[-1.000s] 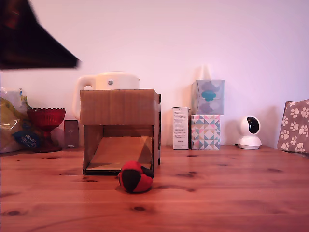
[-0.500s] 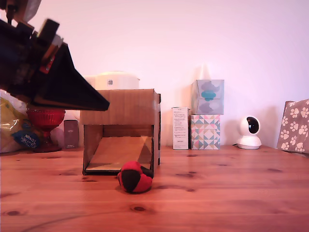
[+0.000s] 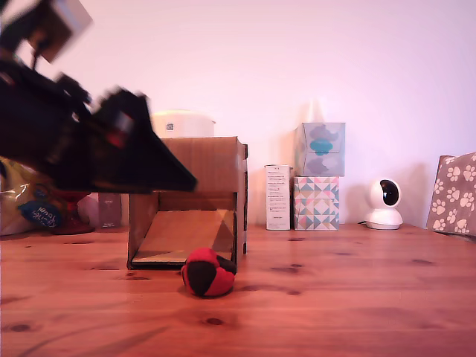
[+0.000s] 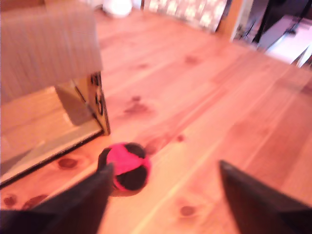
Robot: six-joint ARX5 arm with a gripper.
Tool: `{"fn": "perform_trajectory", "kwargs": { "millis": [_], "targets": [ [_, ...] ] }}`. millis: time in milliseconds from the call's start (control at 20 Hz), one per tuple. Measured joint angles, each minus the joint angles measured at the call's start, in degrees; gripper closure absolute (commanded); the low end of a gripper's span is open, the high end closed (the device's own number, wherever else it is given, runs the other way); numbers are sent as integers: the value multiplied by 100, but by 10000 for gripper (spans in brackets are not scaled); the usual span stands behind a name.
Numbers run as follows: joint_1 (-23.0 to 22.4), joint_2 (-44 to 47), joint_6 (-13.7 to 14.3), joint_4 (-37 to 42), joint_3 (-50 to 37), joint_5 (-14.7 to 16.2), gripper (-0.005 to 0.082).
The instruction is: Drop the footbag into the cardboard dice tower
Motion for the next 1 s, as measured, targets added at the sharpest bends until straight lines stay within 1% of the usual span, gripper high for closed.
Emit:
{"fn": "perform_trajectory", "kwargs": {
  "millis": [100, 300, 600, 700, 900, 950, 1000],
  "targets": [
    [0, 374, 50, 297, 4, -107, 7],
    [101, 1174, 81, 629, 114, -149, 7],
    [291, 2262, 87, 748, 1069, -111, 7],
    [350, 2566, 87, 566, 1290, 2, 7],
    [382, 2973, 101, -136, 1714, 315, 7],
    [382, 2994, 107, -286, 1812, 345, 15],
    [382, 3001, 107, -468, 1915, 356, 64]
  ]
}}
